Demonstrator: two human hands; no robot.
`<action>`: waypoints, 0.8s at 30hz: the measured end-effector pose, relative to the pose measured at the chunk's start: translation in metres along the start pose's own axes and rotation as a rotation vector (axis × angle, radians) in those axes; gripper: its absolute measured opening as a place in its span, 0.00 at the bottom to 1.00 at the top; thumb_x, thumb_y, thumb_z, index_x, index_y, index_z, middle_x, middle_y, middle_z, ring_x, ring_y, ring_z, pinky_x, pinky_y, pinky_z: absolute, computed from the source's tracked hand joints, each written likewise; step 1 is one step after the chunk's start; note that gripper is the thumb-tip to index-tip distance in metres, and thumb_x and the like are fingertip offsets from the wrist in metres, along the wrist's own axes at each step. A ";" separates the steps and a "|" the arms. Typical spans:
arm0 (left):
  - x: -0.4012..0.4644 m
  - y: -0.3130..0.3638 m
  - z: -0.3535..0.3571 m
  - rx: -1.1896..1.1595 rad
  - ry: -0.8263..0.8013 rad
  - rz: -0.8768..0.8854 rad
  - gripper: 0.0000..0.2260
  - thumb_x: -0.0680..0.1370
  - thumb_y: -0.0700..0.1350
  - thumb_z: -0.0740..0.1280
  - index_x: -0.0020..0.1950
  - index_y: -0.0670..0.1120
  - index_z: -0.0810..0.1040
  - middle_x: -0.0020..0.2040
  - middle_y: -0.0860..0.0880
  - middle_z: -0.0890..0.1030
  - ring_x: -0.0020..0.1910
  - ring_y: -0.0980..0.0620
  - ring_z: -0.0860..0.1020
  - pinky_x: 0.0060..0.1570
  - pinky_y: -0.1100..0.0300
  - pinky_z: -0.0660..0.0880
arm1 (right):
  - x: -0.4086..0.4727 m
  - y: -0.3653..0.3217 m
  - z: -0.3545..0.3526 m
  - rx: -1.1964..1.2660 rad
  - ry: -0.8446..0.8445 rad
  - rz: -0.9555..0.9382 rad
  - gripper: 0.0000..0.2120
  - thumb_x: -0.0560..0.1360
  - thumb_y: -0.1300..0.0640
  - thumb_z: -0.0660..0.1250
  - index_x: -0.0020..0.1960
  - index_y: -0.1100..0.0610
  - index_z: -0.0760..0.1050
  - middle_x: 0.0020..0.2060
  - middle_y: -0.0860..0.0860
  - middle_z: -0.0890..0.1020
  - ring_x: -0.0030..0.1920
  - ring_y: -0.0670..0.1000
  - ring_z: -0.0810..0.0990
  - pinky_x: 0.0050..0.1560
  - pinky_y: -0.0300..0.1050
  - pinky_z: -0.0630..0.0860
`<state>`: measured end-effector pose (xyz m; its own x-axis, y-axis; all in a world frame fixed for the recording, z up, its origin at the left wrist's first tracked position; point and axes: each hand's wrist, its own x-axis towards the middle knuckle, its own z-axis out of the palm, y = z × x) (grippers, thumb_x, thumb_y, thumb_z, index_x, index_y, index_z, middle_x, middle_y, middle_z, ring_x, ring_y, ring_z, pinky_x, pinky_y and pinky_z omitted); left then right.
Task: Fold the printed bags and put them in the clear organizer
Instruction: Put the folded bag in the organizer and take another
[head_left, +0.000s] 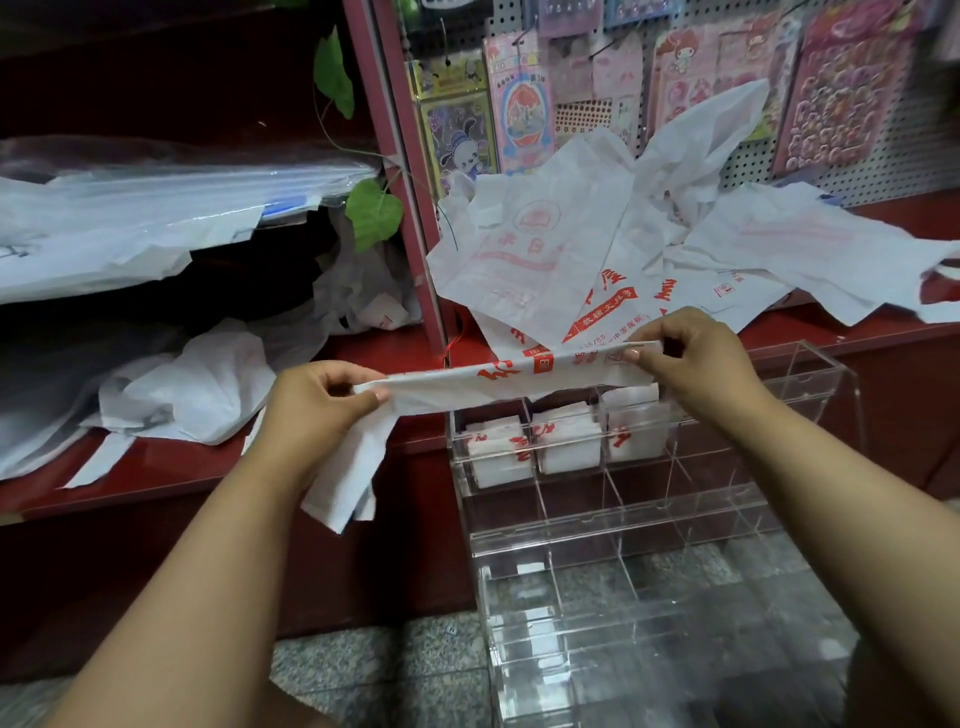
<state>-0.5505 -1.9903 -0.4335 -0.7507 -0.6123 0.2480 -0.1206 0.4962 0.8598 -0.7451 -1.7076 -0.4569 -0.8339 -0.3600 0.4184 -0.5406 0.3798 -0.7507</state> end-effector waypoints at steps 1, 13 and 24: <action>0.001 0.000 0.001 0.048 0.002 0.014 0.04 0.73 0.42 0.75 0.40 0.50 0.83 0.40 0.49 0.81 0.39 0.50 0.79 0.41 0.56 0.76 | 0.001 0.001 0.000 -0.019 0.019 -0.030 0.04 0.72 0.58 0.73 0.43 0.52 0.78 0.45 0.48 0.73 0.46 0.51 0.74 0.45 0.42 0.70; -0.021 0.003 0.036 -0.286 -0.719 -0.233 0.19 0.66 0.39 0.71 0.57 0.43 0.79 0.46 0.46 0.83 0.44 0.50 0.80 0.44 0.58 0.75 | -0.004 -0.033 -0.005 0.610 -0.060 0.211 0.03 0.74 0.65 0.69 0.47 0.62 0.81 0.46 0.61 0.85 0.49 0.63 0.83 0.52 0.58 0.78; -0.056 0.034 0.109 -0.466 -0.409 -0.224 0.08 0.78 0.38 0.68 0.39 0.43 0.81 0.36 0.48 0.84 0.34 0.52 0.80 0.38 0.60 0.77 | -0.006 -0.047 0.010 0.603 -0.121 0.196 0.18 0.70 0.50 0.74 0.56 0.49 0.73 0.50 0.51 0.79 0.49 0.47 0.80 0.47 0.40 0.74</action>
<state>-0.5833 -1.8717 -0.4671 -0.9375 -0.3407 -0.0701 -0.0780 0.0097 0.9969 -0.7138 -1.7318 -0.4285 -0.8734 -0.4393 0.2102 -0.1925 -0.0849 -0.9776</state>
